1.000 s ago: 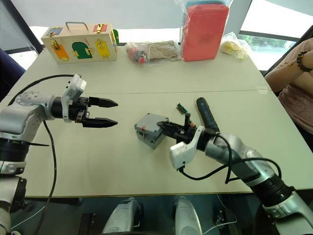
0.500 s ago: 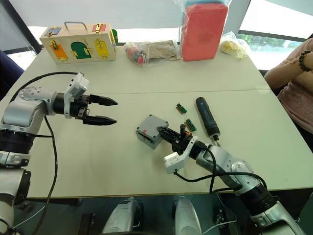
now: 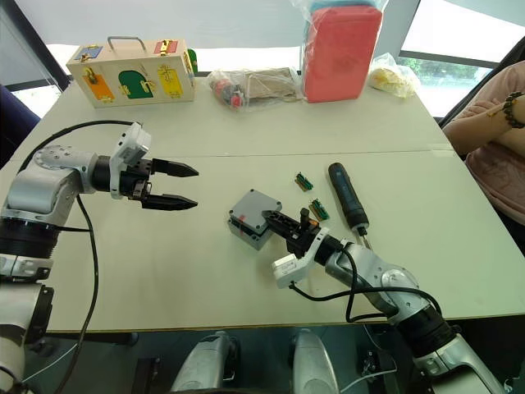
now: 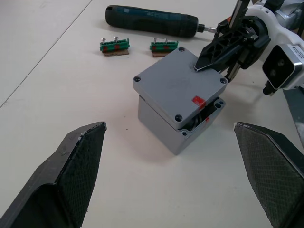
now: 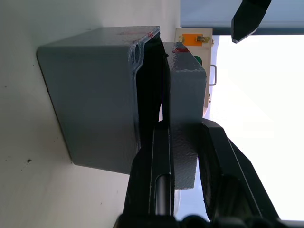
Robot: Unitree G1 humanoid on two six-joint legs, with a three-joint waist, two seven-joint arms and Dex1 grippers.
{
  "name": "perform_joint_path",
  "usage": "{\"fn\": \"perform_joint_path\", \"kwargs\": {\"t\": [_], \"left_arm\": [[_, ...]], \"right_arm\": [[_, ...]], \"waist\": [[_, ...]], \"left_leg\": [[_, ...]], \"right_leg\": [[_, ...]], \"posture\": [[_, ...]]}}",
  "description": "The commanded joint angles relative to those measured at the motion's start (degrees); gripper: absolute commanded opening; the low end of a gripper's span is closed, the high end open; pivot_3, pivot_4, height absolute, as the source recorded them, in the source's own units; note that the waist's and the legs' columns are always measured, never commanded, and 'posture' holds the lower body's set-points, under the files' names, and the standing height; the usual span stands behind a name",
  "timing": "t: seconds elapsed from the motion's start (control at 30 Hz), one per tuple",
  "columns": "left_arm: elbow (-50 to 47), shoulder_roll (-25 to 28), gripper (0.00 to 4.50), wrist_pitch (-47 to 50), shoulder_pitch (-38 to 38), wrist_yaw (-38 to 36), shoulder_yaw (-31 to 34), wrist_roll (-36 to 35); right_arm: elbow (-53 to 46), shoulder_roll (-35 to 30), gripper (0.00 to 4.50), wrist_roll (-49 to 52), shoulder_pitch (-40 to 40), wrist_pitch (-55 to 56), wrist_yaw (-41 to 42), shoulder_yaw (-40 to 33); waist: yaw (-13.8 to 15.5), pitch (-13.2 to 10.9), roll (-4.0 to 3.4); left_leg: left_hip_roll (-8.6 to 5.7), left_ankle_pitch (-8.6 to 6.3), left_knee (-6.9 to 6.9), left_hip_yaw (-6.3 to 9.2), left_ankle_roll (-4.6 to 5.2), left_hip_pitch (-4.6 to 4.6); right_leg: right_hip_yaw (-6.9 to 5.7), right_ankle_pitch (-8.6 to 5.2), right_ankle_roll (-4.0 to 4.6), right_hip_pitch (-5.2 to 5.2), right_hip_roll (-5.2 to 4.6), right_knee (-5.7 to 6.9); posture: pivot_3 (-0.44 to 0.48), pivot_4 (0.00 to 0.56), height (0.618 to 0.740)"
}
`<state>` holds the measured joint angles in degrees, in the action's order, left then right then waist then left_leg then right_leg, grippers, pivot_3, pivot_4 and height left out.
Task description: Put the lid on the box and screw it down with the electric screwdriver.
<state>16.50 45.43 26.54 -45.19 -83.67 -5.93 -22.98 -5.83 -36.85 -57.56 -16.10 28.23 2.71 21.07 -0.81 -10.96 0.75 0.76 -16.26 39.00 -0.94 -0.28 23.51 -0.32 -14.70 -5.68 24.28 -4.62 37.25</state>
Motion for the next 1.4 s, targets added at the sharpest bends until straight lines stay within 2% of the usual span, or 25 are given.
{"fn": "perform_joint_path", "kwargs": {"t": [0.03, 0.43, 0.63, 0.73, 0.9, 1.03, 1.07, 1.23, 1.4], "left_arm": [[-1.85, 0.01, 4.4, -0.5, -0.19, 0.17, 1.18, 0.0], [-2.28, -0.87, 4.4, -1.59, 0.42, 0.62, 1.13, 0.29], [-3.35, -6.67, 4.4, -5.73, -0.73, 3.95, -0.88, 2.27], [-2.86, -10.23, 3.75, -7.29, -1.49, 5.1, -1.83, 3.12], [-0.68, -15.32, 1.64, -10.49, -2.39, 5.79, -4.76, 5.73], [2.58, -18.23, 0.17, -14.4, -2.63, 5.46, -7.27, 8.3], [3.42, -18.89, 0.03, -15.48, -2.65, 5.48, -8.05, 9.14], [6.49, -19.58, 0.03, -19.82, -1.84, 3.85, -10.57, 12.32], [7.49, -20.74, 0.03, -21.54, -0.81, 4.64, -11.95, 14.15]], "right_arm": [[-0.72, 0.23, 0.2, -0.25, -0.04, 0.54, -0.6, 0.21], [0.46, -0.63, 0.2, -1.7, 1.64, 1.01, -2.24, 0.79], [1.79, -0.98, 0.2, -2.82, 3.04, 0.77, -4.2, 1.0], [1.94, -1.15, 0.2, -3.21, 3.34, 0.87, -4.78, 1.15], [2.47, -1.4, 0.2, -3.0, 3.8, 0.84, -5.4, 0.96], [2.43, -1.62, 0.2, -2.66, 4.59, 0.75, -5.47, 0.77], [2.37, -1.66, 0.2, -2.58, 4.92, 0.64, -5.43, 0.73], [2.17, -1.22, 0.2, -1.18, 6.17, 0.67, -6.13, 0.32], [2.09, -1.31, 0.2, 0.8, 6.76, 0.26, -3.02, 0.72]], "waist": [[0.01, 0.0, 0.0], [0.05, 0.01, 0.02], [0.31, 0.07, 0.09], [0.21, 0.07, 0.09], [0.19, 0.09, 0.11], [0.21, 0.09, 0.1], [0.29, 0.12, 0.11], [0.28, 0.14, 0.12], [0.4, 0.19, 0.14]], "left_leg": [[0.0, 0.0, 0.0, 0.0, 0.0, 0.0], [0.0, 0.0, 0.03, -0.01, 0.0, -0.02], [-0.03, 0.0, 0.09, -0.01, -0.01, -0.02], [-0.05, 0.0, 0.11, -0.03, -0.01, -0.02], [-0.05, 0.0, 0.12, -0.03, -0.01, -0.04], [-0.04, 0.0, 0.11, -0.05, 0.0, -0.08], [-0.04, 0.0, 0.1, -0.04, 0.0, -0.08], [-0.06, 0.0, 0.12, -0.06, 0.0, -0.13], [-0.06, 0.0, 0.12, -0.05, 0.0, -0.16]], "right_leg": [[0.0, 0.0, 0.0, 0.0, 0.0, 0.0], [0.01, 0.0, 0.0, 0.0, 0.0, 0.05], [0.01, 0.0, 0.0, -0.07, -0.05, 0.06], [0.02, 0.01, 0.0, -0.08, -0.06, 0.06], [0.02, 0.01, 0.0, -0.1, -0.05, 0.06], [0.03, 0.01, -0.01, -0.1, -0.03, 0.07], [0.03, 0.01, 0.0, -0.1, -0.03, 0.08], [0.04, 0.01, 0.0, -0.2, -0.05, 0.05], [0.04, 0.01, -0.01, -0.26, -0.05, 0.03]], "posture": [[0.0, 0.15, 0.73], [0.0, 0.15, 0.73], [0.0, 0.15, 0.73], [0.0, 0.15, 0.73], [0.0, 0.15, 0.73], [0.0, 0.15, 0.73], [0.0, 0.15, 0.73], [0.0, 0.15, 0.73], [0.0, 0.15, 0.73]]}}
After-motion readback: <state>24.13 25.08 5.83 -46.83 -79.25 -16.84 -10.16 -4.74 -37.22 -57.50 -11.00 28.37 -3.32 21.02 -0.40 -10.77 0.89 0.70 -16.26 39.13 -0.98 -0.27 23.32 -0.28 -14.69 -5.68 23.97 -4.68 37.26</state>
